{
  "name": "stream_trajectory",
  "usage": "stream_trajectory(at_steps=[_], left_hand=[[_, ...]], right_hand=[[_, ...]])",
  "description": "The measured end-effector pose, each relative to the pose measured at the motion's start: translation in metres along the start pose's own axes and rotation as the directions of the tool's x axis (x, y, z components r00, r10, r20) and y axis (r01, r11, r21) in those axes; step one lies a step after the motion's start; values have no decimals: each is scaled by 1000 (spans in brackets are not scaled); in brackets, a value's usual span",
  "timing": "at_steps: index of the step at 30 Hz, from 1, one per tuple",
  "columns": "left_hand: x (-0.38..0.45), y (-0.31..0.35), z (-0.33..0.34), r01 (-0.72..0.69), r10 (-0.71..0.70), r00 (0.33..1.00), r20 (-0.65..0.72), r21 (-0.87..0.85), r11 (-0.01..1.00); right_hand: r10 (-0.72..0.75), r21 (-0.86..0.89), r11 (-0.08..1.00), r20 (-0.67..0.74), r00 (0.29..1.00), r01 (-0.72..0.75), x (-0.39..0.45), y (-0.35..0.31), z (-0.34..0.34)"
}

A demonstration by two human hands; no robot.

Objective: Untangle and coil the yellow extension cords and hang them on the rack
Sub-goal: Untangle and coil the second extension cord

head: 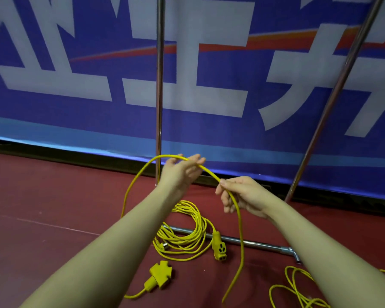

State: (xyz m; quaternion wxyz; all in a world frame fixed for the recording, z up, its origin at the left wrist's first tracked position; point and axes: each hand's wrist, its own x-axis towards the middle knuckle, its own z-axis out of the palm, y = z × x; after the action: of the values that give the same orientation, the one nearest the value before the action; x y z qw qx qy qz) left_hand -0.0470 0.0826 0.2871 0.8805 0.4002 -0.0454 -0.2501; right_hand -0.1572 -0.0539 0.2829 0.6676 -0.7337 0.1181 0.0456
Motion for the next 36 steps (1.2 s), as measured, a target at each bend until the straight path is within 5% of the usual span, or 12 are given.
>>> stream_trajectory(at_steps=[6, 10, 14, 21, 29, 32, 36], left_hand=[[-6, -11, 10, -98, 90, 993, 71, 110, 989], [8, 9, -5, -174, 174, 983, -55, 18, 985], [5, 9, -6, -117, 107, 987, -117, -83, 990], [-12, -19, 22, -100, 97, 995, 22, 140, 985], [11, 4, -4, -169, 163, 971, -175, -19, 985], [1, -2, 5, -68, 66, 997, -43, -58, 996], [-17, -23, 26, -30, 18, 995, 98, 126, 992]], right_hand=[[-19, 25, 1000, 75, 997, 18, 1, -6, 6], [14, -10, 1000, 174, 985, -12, -5, -4, 3], [-19, 14, 1000, 90, 996, 18, -8, -1, -6], [-54, 18, 998, 42, 998, 53, -10, -2, -1], [9, -49, 999, 65, 998, -6, -23, -3, -15], [-13, -50, 999, -12, 1000, 12, -21, -2, -14], [-34, -59, 998, -8, 999, 33, -20, -4, -10]])
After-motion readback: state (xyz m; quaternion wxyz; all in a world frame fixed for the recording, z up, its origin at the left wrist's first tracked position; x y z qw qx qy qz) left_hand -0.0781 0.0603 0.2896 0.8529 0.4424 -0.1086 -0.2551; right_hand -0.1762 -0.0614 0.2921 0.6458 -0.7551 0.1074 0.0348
